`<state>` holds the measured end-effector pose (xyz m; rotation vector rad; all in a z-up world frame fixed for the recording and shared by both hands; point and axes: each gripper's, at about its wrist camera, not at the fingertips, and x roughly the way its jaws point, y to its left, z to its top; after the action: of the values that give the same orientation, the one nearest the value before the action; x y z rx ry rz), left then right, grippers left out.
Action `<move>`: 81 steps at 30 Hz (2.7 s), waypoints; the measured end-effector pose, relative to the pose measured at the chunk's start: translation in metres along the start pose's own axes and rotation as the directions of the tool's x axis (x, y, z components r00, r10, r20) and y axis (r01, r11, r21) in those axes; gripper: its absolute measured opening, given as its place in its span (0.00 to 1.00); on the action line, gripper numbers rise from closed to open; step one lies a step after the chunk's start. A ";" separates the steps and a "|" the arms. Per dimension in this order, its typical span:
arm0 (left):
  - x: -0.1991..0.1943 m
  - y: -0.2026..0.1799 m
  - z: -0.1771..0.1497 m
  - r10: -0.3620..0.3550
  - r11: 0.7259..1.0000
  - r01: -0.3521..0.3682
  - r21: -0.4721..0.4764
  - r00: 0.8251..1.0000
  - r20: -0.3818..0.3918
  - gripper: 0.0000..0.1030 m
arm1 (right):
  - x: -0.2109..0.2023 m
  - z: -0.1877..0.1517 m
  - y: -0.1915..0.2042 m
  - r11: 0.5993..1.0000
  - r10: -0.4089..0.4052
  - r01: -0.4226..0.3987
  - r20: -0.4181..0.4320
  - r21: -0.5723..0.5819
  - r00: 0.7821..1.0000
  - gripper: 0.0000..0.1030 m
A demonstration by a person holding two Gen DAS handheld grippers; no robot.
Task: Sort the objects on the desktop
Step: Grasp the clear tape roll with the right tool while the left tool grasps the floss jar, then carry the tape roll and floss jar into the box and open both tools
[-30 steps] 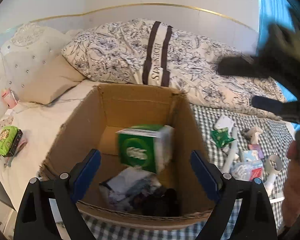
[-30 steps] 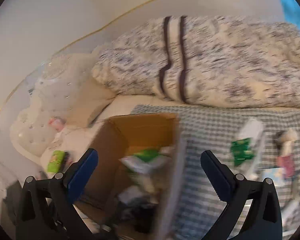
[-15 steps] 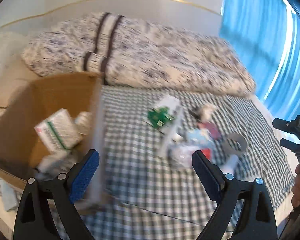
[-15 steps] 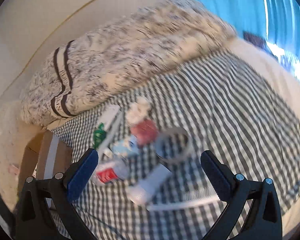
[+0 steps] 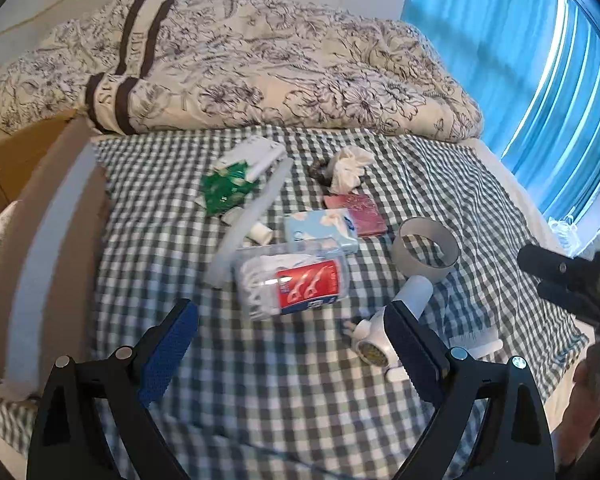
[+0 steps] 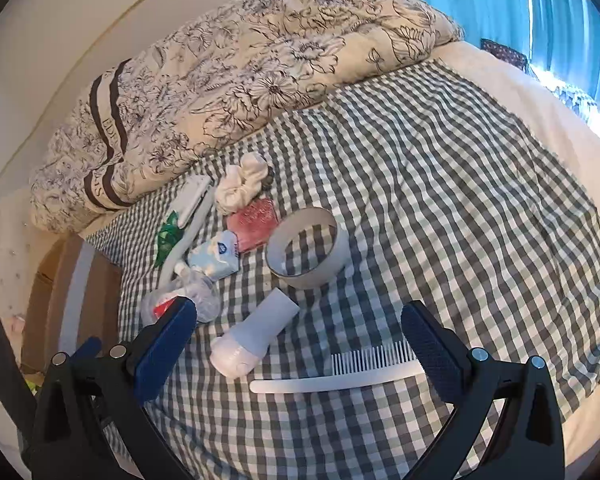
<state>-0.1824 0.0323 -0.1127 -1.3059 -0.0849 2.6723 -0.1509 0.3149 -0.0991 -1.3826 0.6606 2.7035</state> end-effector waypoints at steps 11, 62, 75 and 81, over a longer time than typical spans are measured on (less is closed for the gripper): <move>0.078 -0.006 0.007 0.071 0.997 -0.073 -0.033 0.995 -0.075 0.94 | 0.036 0.014 0.002 0.997 -0.052 0.049 -0.054 -0.056 0.997 1.00; -0.151 0.029 -0.039 0.218 0.975 -0.224 0.001 0.952 0.217 0.91 | -0.078 -0.054 0.123 0.945 0.066 -0.060 0.007 -0.322 0.998 0.80; -0.177 0.172 0.006 0.358 0.930 -0.325 -0.170 0.905 0.229 0.91 | -0.043 -0.034 0.320 0.818 0.314 -0.332 -0.120 -0.469 0.942 0.80; -0.147 0.222 0.005 0.366 0.916 -0.324 -0.234 0.916 0.165 0.91 | 0.025 -0.032 0.387 0.801 0.367 -0.437 -0.243 -0.410 0.898 0.80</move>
<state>-0.1249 -0.2121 -0.0231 -1.1856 -0.1693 3.1746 -0.2264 -0.0536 0.0023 -1.7342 0.3649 3.2793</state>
